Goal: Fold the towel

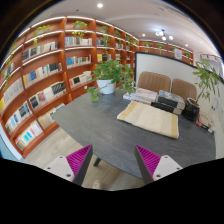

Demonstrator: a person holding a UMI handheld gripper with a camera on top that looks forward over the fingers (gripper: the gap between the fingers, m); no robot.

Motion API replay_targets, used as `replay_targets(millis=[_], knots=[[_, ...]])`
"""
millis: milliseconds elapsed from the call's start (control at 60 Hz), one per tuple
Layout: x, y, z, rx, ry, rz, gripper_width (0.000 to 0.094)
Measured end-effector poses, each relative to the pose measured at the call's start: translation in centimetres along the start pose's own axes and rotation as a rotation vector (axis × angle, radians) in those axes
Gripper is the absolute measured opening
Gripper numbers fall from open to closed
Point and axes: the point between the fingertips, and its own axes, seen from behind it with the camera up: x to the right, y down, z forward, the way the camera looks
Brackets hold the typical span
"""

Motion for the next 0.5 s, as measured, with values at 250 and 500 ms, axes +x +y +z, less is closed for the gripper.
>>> replay_targets(millis=[250,500], knots=[[2.5,-1.9,14.5,-0.074,0.112,0.099,0.0838],[7.6,-7.6,27.0,-0.092,0.274,0.204,0.084]])
